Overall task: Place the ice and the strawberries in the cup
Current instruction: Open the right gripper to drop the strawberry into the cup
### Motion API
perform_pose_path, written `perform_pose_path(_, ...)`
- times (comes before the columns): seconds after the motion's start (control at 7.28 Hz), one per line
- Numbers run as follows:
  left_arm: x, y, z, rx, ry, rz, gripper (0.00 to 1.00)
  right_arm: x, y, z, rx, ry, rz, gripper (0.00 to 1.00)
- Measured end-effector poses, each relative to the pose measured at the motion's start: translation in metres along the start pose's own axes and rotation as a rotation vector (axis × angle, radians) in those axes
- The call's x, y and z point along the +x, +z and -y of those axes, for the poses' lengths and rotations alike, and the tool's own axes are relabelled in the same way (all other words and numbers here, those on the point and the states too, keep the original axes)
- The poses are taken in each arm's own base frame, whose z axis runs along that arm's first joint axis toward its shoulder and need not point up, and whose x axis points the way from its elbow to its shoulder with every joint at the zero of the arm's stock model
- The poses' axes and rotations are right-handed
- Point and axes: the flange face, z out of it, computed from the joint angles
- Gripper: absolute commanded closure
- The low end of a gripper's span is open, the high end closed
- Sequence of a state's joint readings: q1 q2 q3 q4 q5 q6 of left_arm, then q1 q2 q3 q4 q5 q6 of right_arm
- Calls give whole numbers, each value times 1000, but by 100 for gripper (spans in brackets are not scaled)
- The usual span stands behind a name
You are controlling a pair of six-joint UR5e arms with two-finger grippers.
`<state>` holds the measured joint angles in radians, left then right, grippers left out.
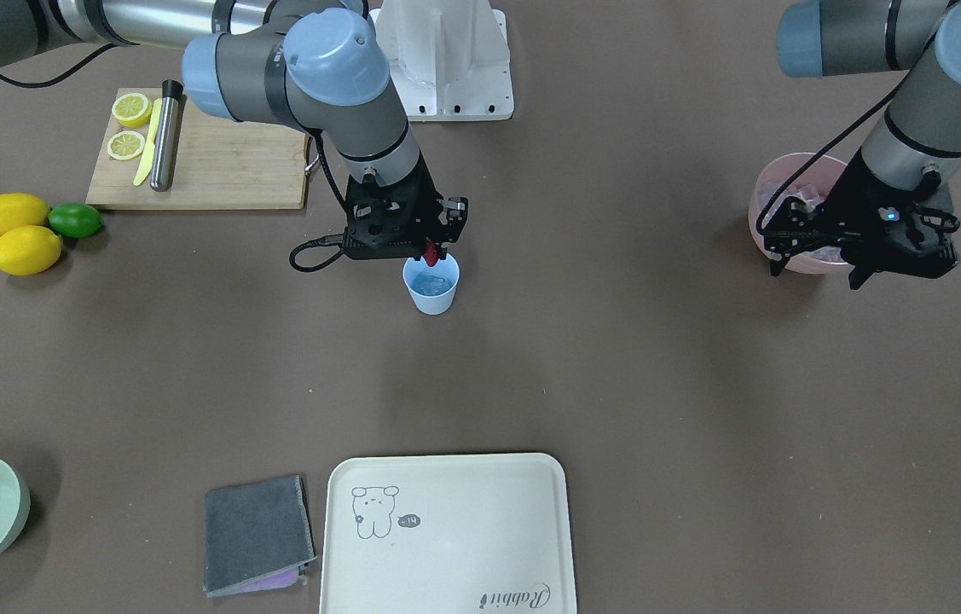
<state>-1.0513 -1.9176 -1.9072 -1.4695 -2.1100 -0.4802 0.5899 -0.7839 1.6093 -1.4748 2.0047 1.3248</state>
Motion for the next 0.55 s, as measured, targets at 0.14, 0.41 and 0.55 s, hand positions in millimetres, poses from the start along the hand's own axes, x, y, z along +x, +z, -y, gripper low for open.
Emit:
perform_pose_path(0.14, 1, -1, 0, 2, -2, -1, 7, -1, 4, -1, -1, 2, -6, 1)
perform_pose_path(0.41, 1, -2, -1, 4, -2, -2, 6, 0, 10, -1, 11, 9, -17, 0)
perform_pose_path(0.55, 1, -2, -1, 4, -3, -2, 6, 0, 12, -2, 18, 8, -22, 0)
